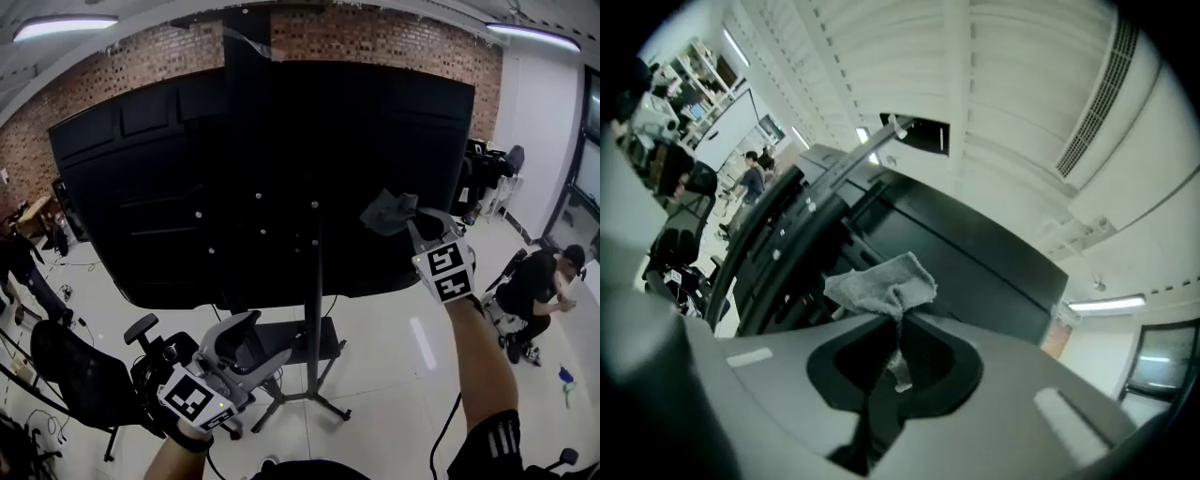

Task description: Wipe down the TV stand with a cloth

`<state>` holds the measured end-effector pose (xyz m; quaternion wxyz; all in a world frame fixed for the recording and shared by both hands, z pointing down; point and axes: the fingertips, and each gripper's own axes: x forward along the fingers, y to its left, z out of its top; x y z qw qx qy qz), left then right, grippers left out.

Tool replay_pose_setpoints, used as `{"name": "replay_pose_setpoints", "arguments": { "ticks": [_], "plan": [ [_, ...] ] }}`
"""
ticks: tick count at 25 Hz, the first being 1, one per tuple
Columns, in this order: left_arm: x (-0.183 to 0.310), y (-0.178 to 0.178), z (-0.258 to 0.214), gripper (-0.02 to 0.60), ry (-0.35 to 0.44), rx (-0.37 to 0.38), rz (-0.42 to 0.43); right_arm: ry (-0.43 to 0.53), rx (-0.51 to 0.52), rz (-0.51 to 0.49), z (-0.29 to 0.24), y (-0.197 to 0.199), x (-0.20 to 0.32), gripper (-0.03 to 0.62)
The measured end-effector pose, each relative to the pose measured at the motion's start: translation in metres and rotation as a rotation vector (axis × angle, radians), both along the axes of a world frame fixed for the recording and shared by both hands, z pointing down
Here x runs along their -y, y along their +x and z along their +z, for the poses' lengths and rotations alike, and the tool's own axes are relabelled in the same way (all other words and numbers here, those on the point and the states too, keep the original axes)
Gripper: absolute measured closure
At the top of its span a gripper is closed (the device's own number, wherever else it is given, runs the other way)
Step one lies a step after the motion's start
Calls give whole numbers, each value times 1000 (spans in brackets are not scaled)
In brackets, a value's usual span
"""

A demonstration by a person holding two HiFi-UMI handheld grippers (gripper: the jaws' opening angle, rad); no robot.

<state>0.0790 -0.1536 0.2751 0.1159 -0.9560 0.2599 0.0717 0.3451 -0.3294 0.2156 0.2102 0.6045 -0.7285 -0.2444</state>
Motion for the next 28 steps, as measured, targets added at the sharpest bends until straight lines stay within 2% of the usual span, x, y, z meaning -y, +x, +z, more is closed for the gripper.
{"name": "replay_pose_setpoints", "arguments": {
  "ticks": [3, 7, 12, 17, 20, 22, 25, 28],
  "plan": [
    [-1, -10, -1, 265, -1, -5, -12, 46, 9, -116, -27, -42, -28, 577],
    [-1, -26, -4, 265, 11, -7, -25, 36, -31, -233, -42, -99, -40, 577],
    [-11, -38, -7, 265, 22, -12, -37, -20, -19, -225, -42, -129, -16, 576],
    [-14, -59, -8, 265, 22, -10, -45, -115, 141, -260, -30, -154, 16, 558],
    [-14, -72, -7, 265, 14, -9, -57, -160, 223, -296, -24, -164, 19, 483],
    [-13, -81, -6, 265, 8, -10, -66, -183, 260, -301, -20, -168, 22, 454],
    [-12, -90, -3, 265, 4, -8, -67, -185, 267, -274, -12, -175, 28, 424],
    [-13, -94, -2, 265, 9, -3, -56, -149, 241, -230, -11, -177, 30, 426]
  ]
}}
